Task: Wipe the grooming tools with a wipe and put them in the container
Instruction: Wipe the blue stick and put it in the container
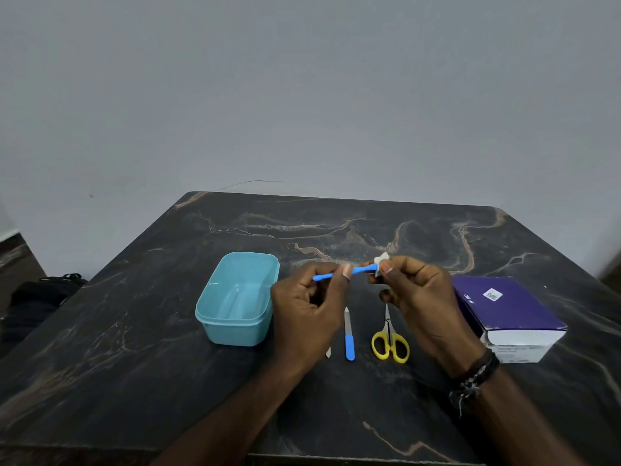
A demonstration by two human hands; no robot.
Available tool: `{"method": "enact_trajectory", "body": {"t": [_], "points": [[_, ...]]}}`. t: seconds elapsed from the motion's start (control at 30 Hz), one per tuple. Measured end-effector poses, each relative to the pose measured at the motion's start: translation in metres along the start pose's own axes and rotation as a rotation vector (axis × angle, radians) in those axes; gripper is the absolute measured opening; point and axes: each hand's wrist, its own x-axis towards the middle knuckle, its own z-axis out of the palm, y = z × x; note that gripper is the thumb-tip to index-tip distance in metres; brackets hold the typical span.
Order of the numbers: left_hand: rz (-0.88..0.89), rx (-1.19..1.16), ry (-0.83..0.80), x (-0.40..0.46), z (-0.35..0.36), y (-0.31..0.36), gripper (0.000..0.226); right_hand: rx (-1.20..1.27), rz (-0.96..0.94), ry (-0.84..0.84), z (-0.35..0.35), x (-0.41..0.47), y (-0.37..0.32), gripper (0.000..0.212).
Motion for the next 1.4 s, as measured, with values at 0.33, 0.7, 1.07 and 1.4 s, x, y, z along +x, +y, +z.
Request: {"method": "enact_trajectory", "body": {"t": [0.33, 0.7, 1.07, 1.4], "points": [[-0.053, -0.088, 0.106, 0.007, 0.0, 0.0, 0.019, -0.255, -0.003, -0.318, 0.007, -0.007, 0.0, 0.013], [-0.058, 0.028, 0.074, 0.008, -0.003, -0.005, 0.035, -0.129, 0.066, -0.205, 0.004, -0.007, -0.002, 0.015], [-0.014, 0.066, 0.032, 0.005, 0.0, -0.005, 0.032, -0.282, 0.036, -0.4, 0.007, -0.009, -0.003, 0.013], [-0.019, 0.045, -0.022, 0.005, 0.0, -0.006, 0.023, -0.196, 0.031, -0.416, 0.009, -0.01, -0.003, 0.013]]}}
